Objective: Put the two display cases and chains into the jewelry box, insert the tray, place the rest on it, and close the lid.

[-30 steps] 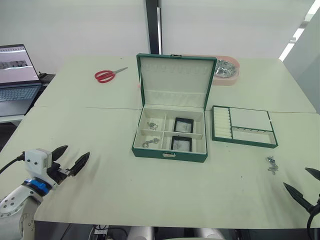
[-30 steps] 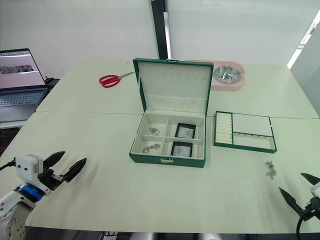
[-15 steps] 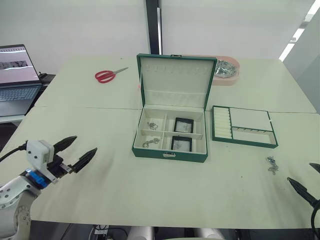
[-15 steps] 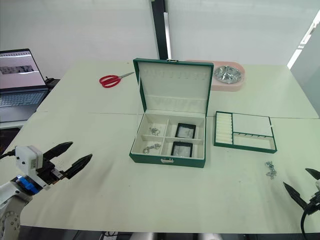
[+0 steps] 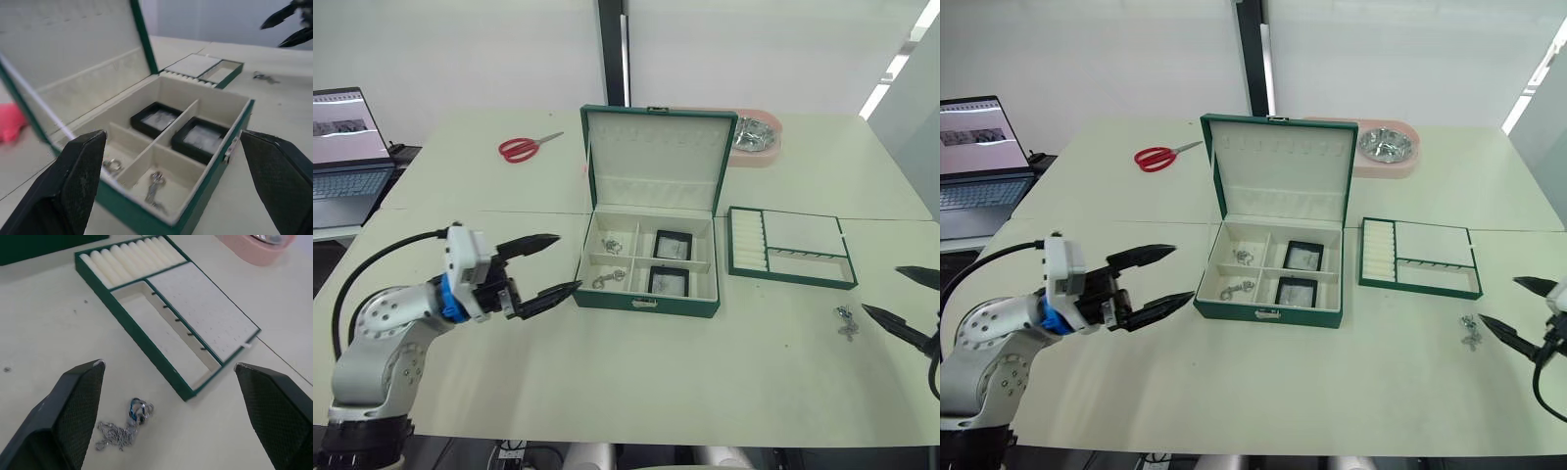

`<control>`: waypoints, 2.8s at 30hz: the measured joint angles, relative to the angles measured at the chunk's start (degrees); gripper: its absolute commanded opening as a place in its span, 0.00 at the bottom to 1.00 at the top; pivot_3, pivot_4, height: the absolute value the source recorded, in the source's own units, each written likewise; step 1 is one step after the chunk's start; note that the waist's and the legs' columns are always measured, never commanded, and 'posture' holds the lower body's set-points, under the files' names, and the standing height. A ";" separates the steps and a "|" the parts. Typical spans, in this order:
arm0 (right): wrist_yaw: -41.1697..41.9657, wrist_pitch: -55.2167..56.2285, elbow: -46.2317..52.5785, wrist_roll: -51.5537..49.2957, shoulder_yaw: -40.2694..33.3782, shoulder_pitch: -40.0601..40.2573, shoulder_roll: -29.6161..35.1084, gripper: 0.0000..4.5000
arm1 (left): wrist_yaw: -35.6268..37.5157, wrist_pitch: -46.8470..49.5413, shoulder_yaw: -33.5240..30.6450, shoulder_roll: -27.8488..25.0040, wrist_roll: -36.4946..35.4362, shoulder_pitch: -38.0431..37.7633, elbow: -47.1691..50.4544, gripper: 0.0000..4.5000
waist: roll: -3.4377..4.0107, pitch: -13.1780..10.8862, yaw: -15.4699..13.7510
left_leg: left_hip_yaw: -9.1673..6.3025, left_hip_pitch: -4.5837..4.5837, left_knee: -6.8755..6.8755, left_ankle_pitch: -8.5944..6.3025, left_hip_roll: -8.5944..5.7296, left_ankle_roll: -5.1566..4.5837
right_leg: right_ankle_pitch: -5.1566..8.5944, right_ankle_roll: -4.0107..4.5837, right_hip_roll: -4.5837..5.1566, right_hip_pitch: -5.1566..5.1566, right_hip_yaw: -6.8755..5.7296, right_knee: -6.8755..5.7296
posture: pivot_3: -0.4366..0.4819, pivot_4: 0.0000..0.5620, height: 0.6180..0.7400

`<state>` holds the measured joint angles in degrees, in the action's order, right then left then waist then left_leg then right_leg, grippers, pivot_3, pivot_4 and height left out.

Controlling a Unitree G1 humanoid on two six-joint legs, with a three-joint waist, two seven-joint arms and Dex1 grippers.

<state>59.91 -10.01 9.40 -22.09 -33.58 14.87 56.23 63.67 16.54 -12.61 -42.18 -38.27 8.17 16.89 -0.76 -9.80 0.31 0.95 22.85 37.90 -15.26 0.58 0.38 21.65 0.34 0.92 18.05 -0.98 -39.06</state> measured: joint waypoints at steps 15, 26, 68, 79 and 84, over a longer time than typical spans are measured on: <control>3.83 -1.66 -11.14 9.70 24.42 -21.76 5.24 0.72 | 4.50 9.17 8.84 0.51 -4.43 12.02 3.11 1.00 | -0.04 -0.03 -0.14 | 0.01 0.07 0.07 0.05 -0.02 0.09 | 0.00 -0.01 -0.06 0.01 0.15 0.05 | 0.48 0.27 1.00; 4.34 -2.71 -19.61 16.90 35.09 -33.43 3.65 0.72 | 5.62 11.72 10.27 1.55 -5.58 13.72 5.32 1.00 | -0.03 -0.04 -0.10 | 0.01 0.07 0.08 0.06 0.00 0.10 | -0.01 -0.01 -0.07 0.04 0.18 0.03 | 0.48 0.27 1.00; 14.20 -1.04 -17.49 14.47 33.73 -33.35 6.71 0.01 | 3.42 14.21 10.59 4.04 -9.87 15.56 7.09 1.00 | -0.02 -0.05 -0.23 | -0.01 0.10 0.09 0.06 0.00 0.09 | -0.01 -0.01 -0.07 0.03 0.17 0.05 | 0.48 0.27 1.00; 18.24 -11.98 3.06 6.37 19.76 -20.00 15.08 0.01 | 6.36 11.59 7.33 -1.51 -7.00 14.16 3.20 1.00 | 0.01 -0.08 -0.20 | -0.02 0.09 0.07 0.05 0.01 0.08 | -0.01 -0.01 -0.08 0.04 0.17 0.05 | 0.48 0.27 1.00; 20.22 -16.28 10.48 3.70 12.86 -14.39 16.22 0.01 | 6.91 11.41 4.06 -3.35 -6.61 12.61 1.58 1.00 | -0.04 -0.11 -0.24 | -0.04 0.10 0.07 0.02 0.00 0.03 | 0.00 -0.01 -0.07 0.04 0.16 0.07 | 0.48 0.27 1.00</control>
<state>80.13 -26.30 19.88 -18.40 -20.72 0.48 72.45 70.59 27.94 -8.55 -45.53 -44.88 20.78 18.47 -0.81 -9.91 0.07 0.90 22.95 37.97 -15.25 0.59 0.41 21.65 0.33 0.85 18.09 -0.82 -39.00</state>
